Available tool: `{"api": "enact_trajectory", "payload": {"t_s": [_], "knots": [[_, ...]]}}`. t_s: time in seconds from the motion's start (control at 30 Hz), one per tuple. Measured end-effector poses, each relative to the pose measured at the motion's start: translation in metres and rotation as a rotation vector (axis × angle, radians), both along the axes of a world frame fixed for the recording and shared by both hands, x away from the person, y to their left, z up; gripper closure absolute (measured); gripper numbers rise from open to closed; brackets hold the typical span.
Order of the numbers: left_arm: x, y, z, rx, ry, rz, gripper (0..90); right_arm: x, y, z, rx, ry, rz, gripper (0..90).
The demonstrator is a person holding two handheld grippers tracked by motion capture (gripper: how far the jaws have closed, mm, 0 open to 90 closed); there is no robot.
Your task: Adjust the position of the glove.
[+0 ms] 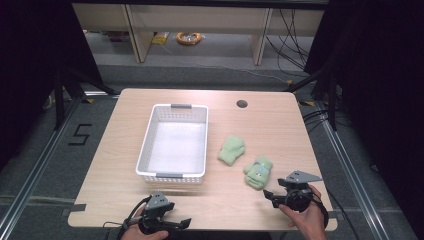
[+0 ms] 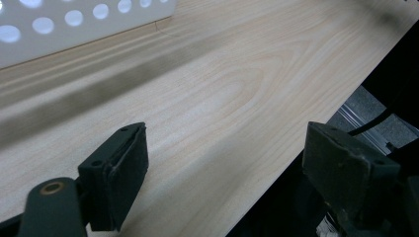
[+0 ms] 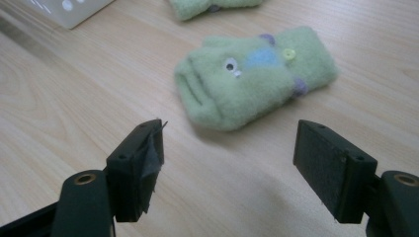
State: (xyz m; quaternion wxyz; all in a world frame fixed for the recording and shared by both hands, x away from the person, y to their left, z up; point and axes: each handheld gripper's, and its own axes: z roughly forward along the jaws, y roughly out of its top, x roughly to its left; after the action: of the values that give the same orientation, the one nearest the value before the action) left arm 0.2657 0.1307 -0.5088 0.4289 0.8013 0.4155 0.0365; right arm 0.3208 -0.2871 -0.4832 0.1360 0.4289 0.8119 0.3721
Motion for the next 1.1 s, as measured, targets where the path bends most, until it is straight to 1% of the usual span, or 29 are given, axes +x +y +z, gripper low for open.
{"api": "enact_trajectory", "payload": {"t_s": [0.07,0.1,0.13,0.17,0.2,0.23,0.27,0.3,0.33,0.37,0.4,0.43,0.47,0.5,0.53,0.57,0.6,0.67,0.7,0.8,0.83,0.87,0.9,0.93,0.97,1.0,1.03,1.07,1.1], "knots": [[0.0,0.0,0.0,0.004,0.004,-0.005,17.3,0.001,0.0,0.001,0.002,-0.008,0.007,29.1],[0.0,0.0,0.0,0.0,-0.002,0.003,17.3,0.0,0.002,0.001,-0.008,-0.022,-0.014,29.2],[0.0,0.0,0.0,0.001,0.0,0.001,17.3,-0.001,0.003,0.001,0.002,-0.008,-0.019,29.4],[0.0,0.0,0.0,0.004,0.005,-0.004,17.3,0.001,0.003,0.002,-0.001,-0.018,-0.008,29.9],[0.0,0.0,0.0,0.004,0.005,-0.004,17.3,0.001,0.003,0.002,-0.001,-0.018,-0.008,29.9],[0.001,0.001,0.0,0.013,-0.001,-0.01,17.3,0.002,0.004,0.002,0.0,-0.025,0.004,30.3],[0.001,0.001,0.0,0.013,-0.001,-0.01,17.3,0.002,0.004,0.002,-0.004,-0.036,-0.002,30.5],[0.0,0.0,0.0,0.0,-0.001,0.001,17.3,0.002,0.005,0.003,-0.003,-0.027,-0.007,30.9],[0.0,0.0,0.0,0.0,-0.001,0.001,17.3,0.002,0.005,0.003,-0.003,-0.027,-0.007,30.9],[0.001,0.001,0.0,0.014,-0.001,-0.01,17.3,0.002,0.007,0.003,0.006,-0.024,-0.005,31.1],[0.001,0.002,0.0,0.02,0.0,-0.017,17.3,0.004,0.006,0.004,0.006,-0.03,0.012,31.2],[0.001,0.002,0.0,0.018,0.001,-0.017,17.3,0.004,0.007,0.005,0.016,-0.022,0.006,31.3],[0.001,0.001,0.0,0.013,-0.003,-0.007,17.3,0.007,0.007,0.006,0.007,-0.043,0.02,31.8],[0.0,0.001,0.0,0.005,-0.002,-0.004,17.2,0.007,0.008,0.007,0.01,-0.048,0.015,32.1],[0.001,0.002,0.001,0.019,0.002,-0.017,17.2,0.007,0.008,0.007,0.01,-0.048,0.015,32.1],[0.001,0.002,0.001,0.017,0.001,-0.015,17.3,0.006,0.01,0.008,0.02,-0.025,-0.007,32.3],[0.001,0.002,0.001,0.017,0.002,-0.015,17.3,0.008,0.01,0.009,0.017,-0.031,0.006,32.8],[0.001,0.001,0.0,-0.001,0.003,0.002,17.3,0.01,0.011,0.011,0.027,-0.032,0.017,33.6],[0.001,0.0,0.0,-0.002,0.003,0.005,17.3,0.012,0.011,0.012,0.01,-0.054,0.023,34.0],[0.001,0.001,0.0,-0.003,0.003,0.007,17.3,0.019,0.015,0.016,0.023,-0.065,0.046,35.4],[0.001,0.001,0.0,-0.003,0.003,0.007,17.3,0.019,0.015,0.016,0.023,-0.065,0.046,35.4],[0.001,0.001,0.0,-0.005,0.008,0.013,17.3,0.024,0.016,0.019,0.024,-0.07,0.048,35.8],[0.001,0.001,0.0,-0.003,0.002,0.012,17.3,0.024,0.016,0.019,0.024,-0.07,0.048,35.8],[0.0,0.001,0.0,0.008,0.001,0.022,17.3,0.03,0.019,0.022,0.024,-0.079,0.049,36.5],[0.0,0.001,0.0,0.008,0.001,0.022,17.3,0.03,0.019,0.022,0.024,-0.079,0.049,36.5],[0.001,0.002,0.001,0.013,0.0,0.011,17.3,0.033,0.02,0.024,0.021,-0.082,0.052,37.1],[0.001,0.003,0.0,0.004,0.006,-0.001,17.3,0.037,0.022,0.026,0.025,-0.081,0.051,37.8],[0.001,0.002,0.0,0.003,0.003,0.004,17.3,0.043,0.027,0.03,0.04,-0.074,0.045,38.2],[0.001,0.002,0.0,0.003,0.003,0.004,17.3,0.043,0.027,0.03,0.04,-0.074,0.045,38.2]]}}
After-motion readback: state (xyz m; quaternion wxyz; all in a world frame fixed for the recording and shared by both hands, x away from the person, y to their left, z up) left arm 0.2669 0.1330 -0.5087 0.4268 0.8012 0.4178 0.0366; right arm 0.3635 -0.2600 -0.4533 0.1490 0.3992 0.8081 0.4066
